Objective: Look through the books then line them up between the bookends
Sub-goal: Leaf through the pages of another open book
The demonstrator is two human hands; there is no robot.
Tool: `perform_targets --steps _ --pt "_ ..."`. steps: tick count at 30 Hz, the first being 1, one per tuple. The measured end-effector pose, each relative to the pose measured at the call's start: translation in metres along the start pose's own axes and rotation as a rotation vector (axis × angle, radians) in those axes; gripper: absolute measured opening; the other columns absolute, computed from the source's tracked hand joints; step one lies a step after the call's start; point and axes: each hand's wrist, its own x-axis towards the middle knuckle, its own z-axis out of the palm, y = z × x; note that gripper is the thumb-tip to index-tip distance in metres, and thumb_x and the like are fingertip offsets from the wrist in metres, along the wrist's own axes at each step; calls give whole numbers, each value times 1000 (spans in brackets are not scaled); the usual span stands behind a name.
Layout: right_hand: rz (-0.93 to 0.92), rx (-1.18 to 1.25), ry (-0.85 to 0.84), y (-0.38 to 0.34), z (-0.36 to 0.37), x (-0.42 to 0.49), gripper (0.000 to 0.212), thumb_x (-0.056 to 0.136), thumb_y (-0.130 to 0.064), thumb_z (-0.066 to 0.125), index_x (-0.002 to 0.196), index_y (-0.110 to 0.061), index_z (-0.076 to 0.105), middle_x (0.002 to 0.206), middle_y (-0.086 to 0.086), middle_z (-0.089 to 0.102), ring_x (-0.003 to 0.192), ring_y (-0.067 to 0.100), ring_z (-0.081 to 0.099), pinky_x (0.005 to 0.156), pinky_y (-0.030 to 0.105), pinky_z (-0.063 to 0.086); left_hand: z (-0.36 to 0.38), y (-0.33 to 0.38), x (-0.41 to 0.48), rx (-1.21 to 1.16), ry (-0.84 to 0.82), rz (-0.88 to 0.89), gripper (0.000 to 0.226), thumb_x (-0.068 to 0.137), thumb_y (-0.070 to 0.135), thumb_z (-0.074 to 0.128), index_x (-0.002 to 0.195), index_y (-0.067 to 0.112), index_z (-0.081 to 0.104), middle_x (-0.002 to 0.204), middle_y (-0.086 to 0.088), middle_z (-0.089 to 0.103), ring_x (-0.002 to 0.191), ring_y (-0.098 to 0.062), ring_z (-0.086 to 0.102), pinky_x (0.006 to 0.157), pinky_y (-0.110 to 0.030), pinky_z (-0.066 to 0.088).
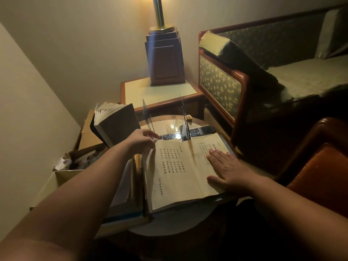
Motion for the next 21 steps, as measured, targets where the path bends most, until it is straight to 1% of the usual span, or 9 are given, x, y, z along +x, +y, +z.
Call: perform_targets --steps 2,5,7,9,11,13,15,17,21 --pt "9 48 -5 -1 -3 1 97 84 -82 19 159 -28 -10 166 -6 -17 151 11 -17 119 35 -12 -3 2 -7 -98 33 -36 38 82 -5 65 117 10 63 114 -11 58 107 -28 58 83 -35 55" --pt "18 150 43 -4 -12 -1 93 88 -74 46 161 -29 7 168 -6 1 154 15 0 123 41 3 -7 2 -13 -281 94 -57 34 82 -8 63 109 12 66 119 -13 57 114 -31 55 96 -44 52" --pt "16 218 133 -8 -20 -4 83 89 -62 60 157 -29 26 166 -5 18 153 19 16 122 44 19 -8 5 -18 -454 128 -93 29 82 -7 64 104 11 66 121 -16 56 114 -33 57 94 -43 53" --pt "-34 274 285 -18 -28 -4 66 91 -47 66 149 -27 41 159 -4 35 146 17 33 116 39 33 -9 10 -22 -606 113 -120 27 84 -3 63 109 6 65 122 -19 55 109 -30 60 85 -38 57" --pt "-118 338 435 -31 -39 -2 51 93 -35 67 140 -24 53 147 -2 52 133 15 50 105 27 42 -9 17 -26 -714 42 -133 36 85 5 64 120 4 60 122 -20 57 101 -27 64 75 -32 58" --pt "-176 461 516 -48 -52 3 39 94 -31 67 131 -22 60 134 0 62 117 13 61 94 24 51 -8 25 -29 -801 -23 -127 45 83 9 66 126 5 56 122 -20 59 96 -27 68 69 -30 60" --pt "-200 599 537 -64 -65 7 34 95 -32 66 127 -21 63 128 0 65 104 10 65 82 25 58 -4 34 -30 -843 -51 -103 41 81 9 66 121 6 57 122 -21 59 102 -30 68 71 -31 60" --pt "-190 695 520 -75 -76 9 31 97 -34 64 124 -19 64 127 0 65 99 10 66 72 21 58 2 43 -29 -868 -58 -86 35 83 7 64 117 7 58 122 -22 60 106 -32 67 74 -32 61" --pt "-100 703 502 -82 -88 11 43 95 -53 58 117 -17 64 124 2 66 108 19 64 79 30 56 14 52 -24 -889 -59 -33 41 84 6 64 124 5 56 124 -23 60 105 -33 68 85 -36 59"
